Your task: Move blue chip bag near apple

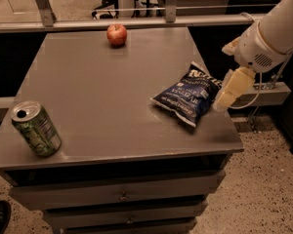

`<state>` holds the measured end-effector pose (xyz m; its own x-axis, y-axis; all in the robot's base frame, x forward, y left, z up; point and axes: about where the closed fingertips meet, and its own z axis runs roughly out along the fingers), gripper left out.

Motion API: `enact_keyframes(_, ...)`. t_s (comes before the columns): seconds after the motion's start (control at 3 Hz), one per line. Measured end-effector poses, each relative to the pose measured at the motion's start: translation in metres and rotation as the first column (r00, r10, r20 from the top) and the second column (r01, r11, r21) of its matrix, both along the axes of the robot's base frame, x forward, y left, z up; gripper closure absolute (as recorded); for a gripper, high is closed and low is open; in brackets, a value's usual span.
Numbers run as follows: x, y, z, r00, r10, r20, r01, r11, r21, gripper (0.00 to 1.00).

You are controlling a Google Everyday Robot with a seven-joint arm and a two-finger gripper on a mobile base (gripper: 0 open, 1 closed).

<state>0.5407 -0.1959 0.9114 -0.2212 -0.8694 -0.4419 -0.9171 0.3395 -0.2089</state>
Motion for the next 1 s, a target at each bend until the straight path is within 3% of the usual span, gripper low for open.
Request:
enact_keyframes(0.33, 0.022, 0.009, -0.010, 0.9997, -0.024, -0.009, 0.024, 0.995, 0.098, 0.00)
enact_keyframes(0.67, 0.050, 0.015, -0.023, 0.9962, -0.074, -0.046, 0.082, 0.971, 0.225, 0.00)
enact_keyframes(1.0, 0.064, 0.011, -0.038, 0.9886, -0.116, -0.096, 0.139, 0.947, 0.289, 0.03)
